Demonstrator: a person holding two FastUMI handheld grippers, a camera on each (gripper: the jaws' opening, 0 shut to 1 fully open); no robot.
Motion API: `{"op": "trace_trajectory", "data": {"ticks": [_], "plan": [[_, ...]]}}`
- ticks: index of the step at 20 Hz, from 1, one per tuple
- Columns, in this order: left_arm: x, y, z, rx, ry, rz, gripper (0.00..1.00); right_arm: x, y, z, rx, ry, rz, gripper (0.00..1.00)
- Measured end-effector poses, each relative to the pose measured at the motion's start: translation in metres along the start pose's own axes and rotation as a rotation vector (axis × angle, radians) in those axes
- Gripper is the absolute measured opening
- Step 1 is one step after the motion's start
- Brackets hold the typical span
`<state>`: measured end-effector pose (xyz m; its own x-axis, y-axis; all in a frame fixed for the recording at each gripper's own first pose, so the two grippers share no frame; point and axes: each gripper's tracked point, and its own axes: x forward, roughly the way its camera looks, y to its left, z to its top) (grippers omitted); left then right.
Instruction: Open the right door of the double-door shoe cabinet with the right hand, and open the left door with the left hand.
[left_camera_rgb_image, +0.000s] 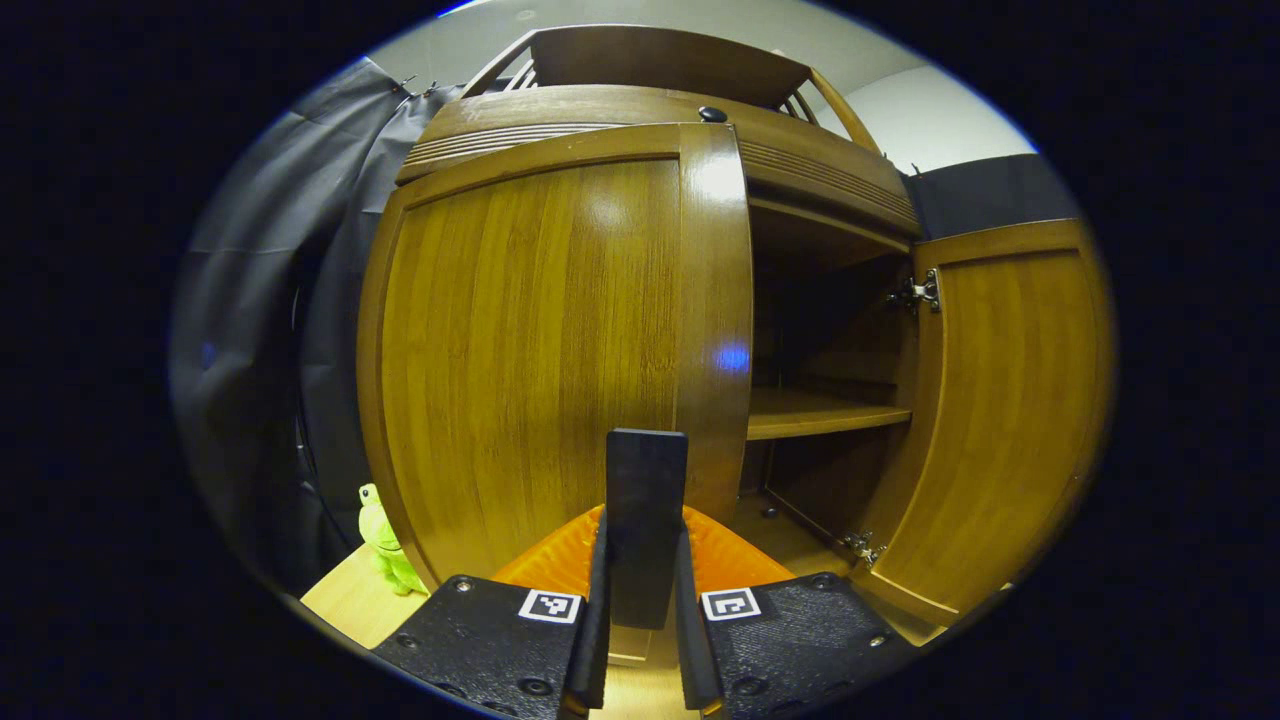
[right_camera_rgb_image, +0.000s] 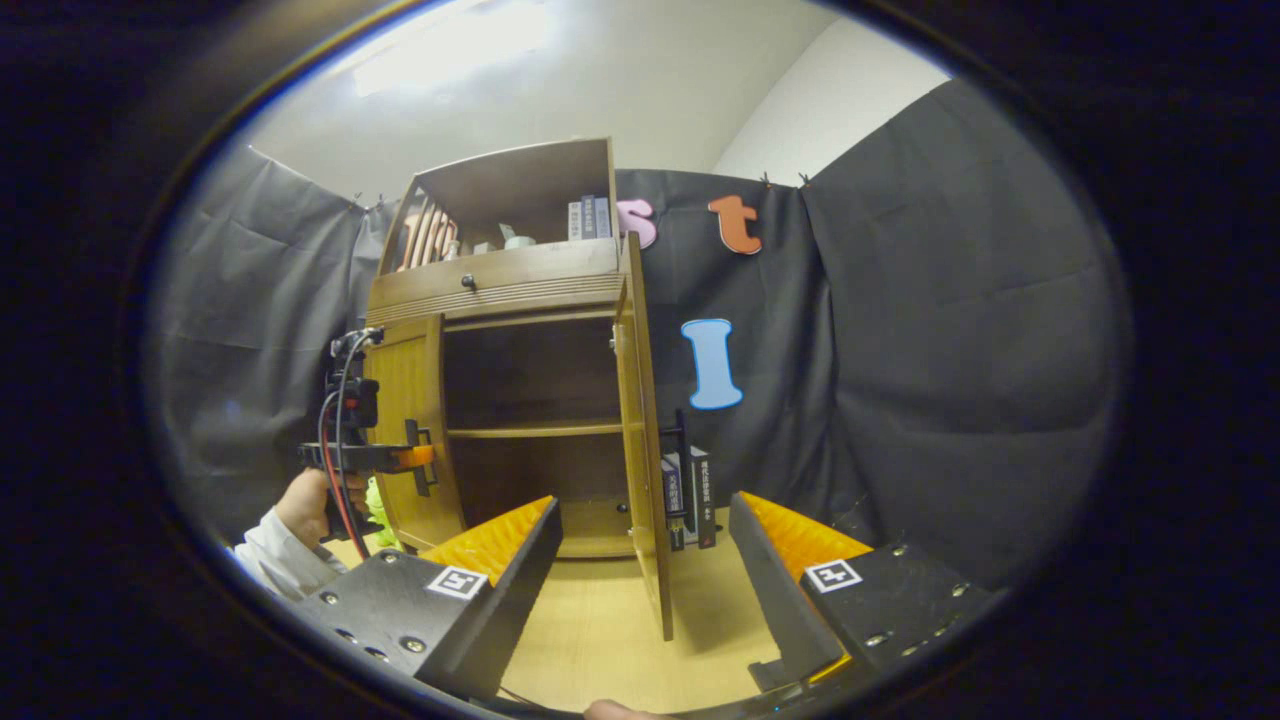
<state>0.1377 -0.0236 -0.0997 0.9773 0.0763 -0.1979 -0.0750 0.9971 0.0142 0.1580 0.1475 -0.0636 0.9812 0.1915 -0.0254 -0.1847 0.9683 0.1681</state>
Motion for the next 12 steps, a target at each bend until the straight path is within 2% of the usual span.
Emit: {"op": "trace_trajectory", "data": {"ticks": [2,4,5,6,12], "plan": [[0.0009,0.0006,0.0024,0.018,-0.008,-0.014,0.3,0.0,0.0011,-0.0003,-0.005,0.003,0.005,0.99],[-0.0013,0.0012,0.0009,0.026,-0.004,-0.028,0.3,0.0006,0.0017,0.0001,-0.013,0.002,0.004,0.99],[-0.0025,0.0013,0.0005,0.025,0.002,-0.033,0.3,0.0001,0.0016,0.0003,-0.017,0.001,0.004,0.96],[-0.0032,0.0007,0.0007,0.023,0.004,-0.037,0.3,-0.0003,0.0023,0.0009,-0.018,-0.003,0.008,1.0],[-0.006,0.0044,0.0014,0.045,-0.004,-0.045,0.3,-0.0003,0.0043,0.0005,-0.012,-0.005,0.034,1.0]]}}
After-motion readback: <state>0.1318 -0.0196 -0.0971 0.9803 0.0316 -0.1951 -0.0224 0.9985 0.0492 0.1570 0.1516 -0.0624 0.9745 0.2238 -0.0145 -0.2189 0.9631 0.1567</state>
